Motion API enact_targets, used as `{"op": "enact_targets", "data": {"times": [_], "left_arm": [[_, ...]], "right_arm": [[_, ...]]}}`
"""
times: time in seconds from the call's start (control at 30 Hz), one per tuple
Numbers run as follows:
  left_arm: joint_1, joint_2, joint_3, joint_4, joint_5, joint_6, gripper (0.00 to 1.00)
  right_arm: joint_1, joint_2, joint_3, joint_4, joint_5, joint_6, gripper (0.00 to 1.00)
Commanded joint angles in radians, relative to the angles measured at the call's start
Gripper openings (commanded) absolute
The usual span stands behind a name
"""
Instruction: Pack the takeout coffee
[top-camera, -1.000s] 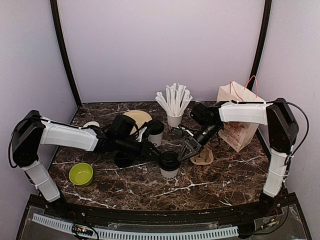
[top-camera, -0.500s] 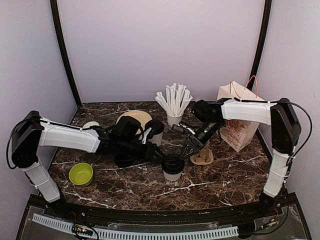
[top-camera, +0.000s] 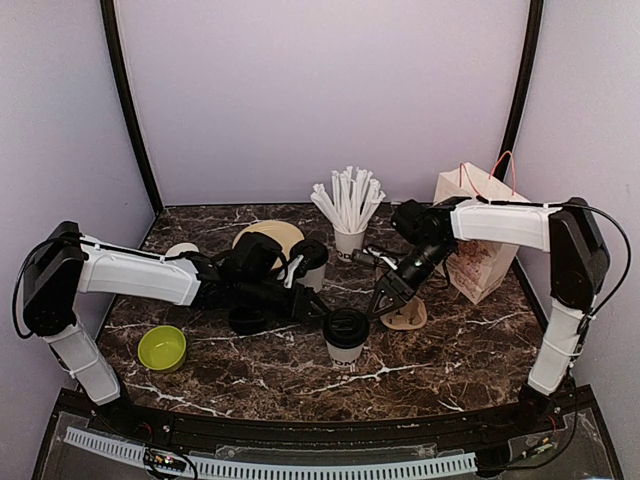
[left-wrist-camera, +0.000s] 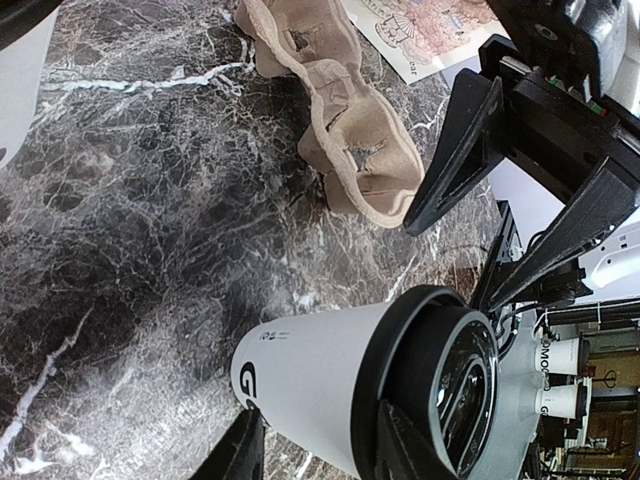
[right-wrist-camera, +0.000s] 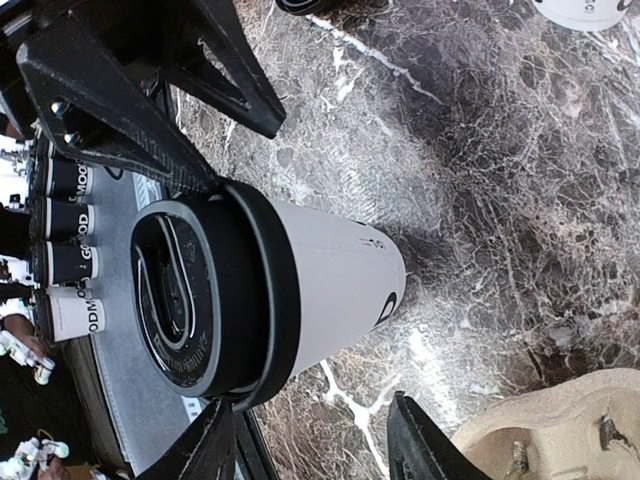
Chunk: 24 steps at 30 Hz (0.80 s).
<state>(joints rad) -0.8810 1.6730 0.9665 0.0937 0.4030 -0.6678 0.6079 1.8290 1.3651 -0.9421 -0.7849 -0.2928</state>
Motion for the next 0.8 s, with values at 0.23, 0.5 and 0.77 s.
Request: {"op": "enact_targets", "data": {"times": [0.23, 0.5, 0.77], "left_arm": [[-0.015, 0.042, -0.058, -0.109, -0.026, 0.025, 0.41], [-0.015, 0.064, -0.083, -0.101, -0.036, 0.024, 0.40], [-0.016, 0.011, -0.097, -0.166, -0.093, 0.017, 0.39]], "right_arm": [[-0.005, 0.048, -0.013, -0.002, -0.054, -0.024, 0.52], [-0.003, 0.131, -0.053, 0.071, 0.067, 0.080, 0.47], [-0.003, 0.141, -0.037, 0.068, 0.237, 0.109, 0.40]]}}
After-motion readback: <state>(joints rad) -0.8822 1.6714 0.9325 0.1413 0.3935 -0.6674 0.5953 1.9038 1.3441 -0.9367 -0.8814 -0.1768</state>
